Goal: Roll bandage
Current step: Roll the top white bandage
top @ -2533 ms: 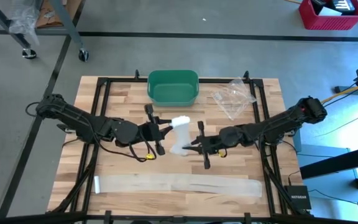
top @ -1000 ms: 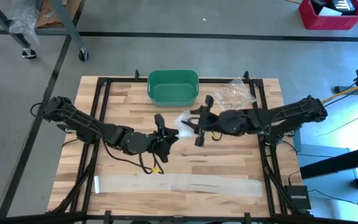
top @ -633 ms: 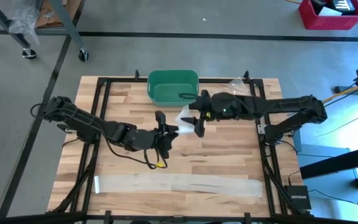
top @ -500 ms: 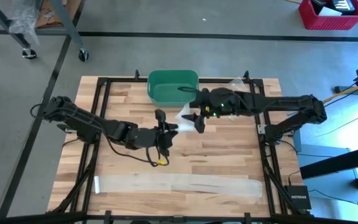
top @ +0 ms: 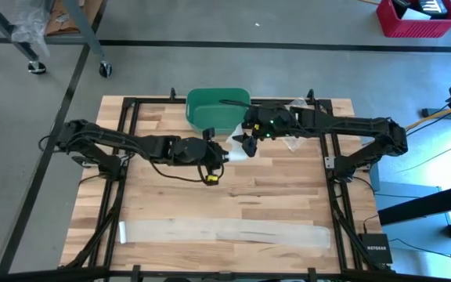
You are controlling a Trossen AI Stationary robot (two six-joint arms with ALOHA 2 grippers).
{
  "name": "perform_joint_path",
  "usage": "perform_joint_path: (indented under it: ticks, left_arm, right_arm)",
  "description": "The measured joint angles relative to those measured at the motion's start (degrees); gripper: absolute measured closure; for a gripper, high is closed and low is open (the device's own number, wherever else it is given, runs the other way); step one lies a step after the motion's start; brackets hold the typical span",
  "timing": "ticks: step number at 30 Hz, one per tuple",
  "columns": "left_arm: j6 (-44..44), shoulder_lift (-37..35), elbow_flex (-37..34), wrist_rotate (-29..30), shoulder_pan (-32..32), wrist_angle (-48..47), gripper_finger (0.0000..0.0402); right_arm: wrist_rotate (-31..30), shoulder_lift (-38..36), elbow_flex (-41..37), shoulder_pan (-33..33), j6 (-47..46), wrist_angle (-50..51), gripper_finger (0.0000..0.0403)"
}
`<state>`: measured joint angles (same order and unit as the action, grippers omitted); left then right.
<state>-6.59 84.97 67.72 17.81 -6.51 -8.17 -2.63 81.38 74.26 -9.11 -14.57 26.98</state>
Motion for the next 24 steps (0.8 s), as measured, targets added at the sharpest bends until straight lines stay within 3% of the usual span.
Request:
perform_joint_path:
  ticks: [5,9,18,22,24]
  left_arm:
    - [1.4,-0.2,0.0,-1.3,0.7,-3.4,0.0347]
    - [1.6,-0.2,0.0,-1.5,0.6,-2.9,0.0347]
    - [1.2,-0.2,0.0,-1.3,0.7,-5.6,0.0347]
    - [2.3,-0.2,0.0,-1.3,1.0,-7.1,0.0347]
    - [2.6,-0.2,0.0,-1.2,1.0,-7.6,0.0347]
  right_arm:
    - [0.5,-0.3,0.0,0.0,1.5,2.3,0.0159]
    - [-0.8,0.2,-1.6,0.0,1.6,-5.2,0.0159]
    - [0.0,1.4,-2.4,0.0,2.8,-8.1,0.0159]
    - [-2.8,1.4,-1.1,-0.2,3.0,-3.9,0.0159]
    - [-0.3,0.7,-0.5,-0.3,3.8,-1.6,0.0159]
